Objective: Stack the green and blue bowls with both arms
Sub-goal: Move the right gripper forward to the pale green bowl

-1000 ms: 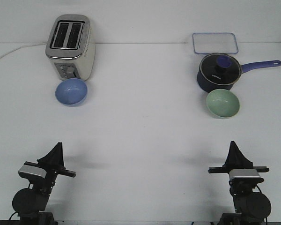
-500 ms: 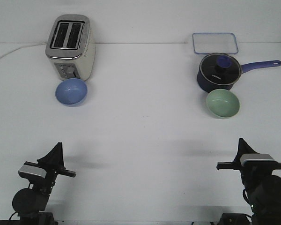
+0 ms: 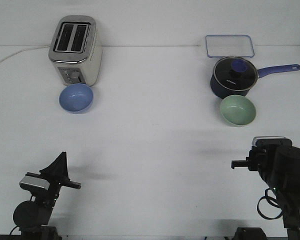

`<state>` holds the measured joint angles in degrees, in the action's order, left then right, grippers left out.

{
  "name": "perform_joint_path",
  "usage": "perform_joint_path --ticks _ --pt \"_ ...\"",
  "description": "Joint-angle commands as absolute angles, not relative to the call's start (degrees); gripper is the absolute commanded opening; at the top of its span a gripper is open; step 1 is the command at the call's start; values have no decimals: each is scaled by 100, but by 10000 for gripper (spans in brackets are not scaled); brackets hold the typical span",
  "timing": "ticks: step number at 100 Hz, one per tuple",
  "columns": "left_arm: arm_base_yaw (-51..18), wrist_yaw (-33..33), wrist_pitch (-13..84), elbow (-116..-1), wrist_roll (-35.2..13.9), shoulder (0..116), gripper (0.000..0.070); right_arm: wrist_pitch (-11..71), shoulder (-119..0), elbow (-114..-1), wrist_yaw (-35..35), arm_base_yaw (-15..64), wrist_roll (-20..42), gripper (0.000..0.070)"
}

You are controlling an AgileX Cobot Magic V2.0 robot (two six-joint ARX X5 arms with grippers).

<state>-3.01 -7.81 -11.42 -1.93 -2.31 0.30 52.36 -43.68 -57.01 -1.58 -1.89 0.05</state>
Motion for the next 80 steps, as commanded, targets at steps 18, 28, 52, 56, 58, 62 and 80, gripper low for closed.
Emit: perform_joint_path --ticks 18,28,52,56,58,62,80 --pt "-296 -792 -1205 -80 -217 19 10 5360 -4757 -5811 -148 -189 62 0" --pt "-296 -792 -1205 -80 -217 19 10 5317 -4766 -5811 -148 -189 62 0" --pt "-296 -792 -1205 -80 -220 19 10 5430 -4766 -5811 -145 -189 62 32" --pt "-296 -792 -1205 -80 -220 19 11 5452 -4766 -5811 -145 -189 62 93" --pt "-296 -792 -1205 -80 -220 19 10 5459 -4766 -5811 -145 -189 62 132" --pt "-296 -792 -1205 -80 -220 19 10 5483 -4766 -5811 -143 -189 62 221" --pt "-296 -792 -1205 -80 -217 19 10 5518 -4766 -5811 -145 -189 60 497"
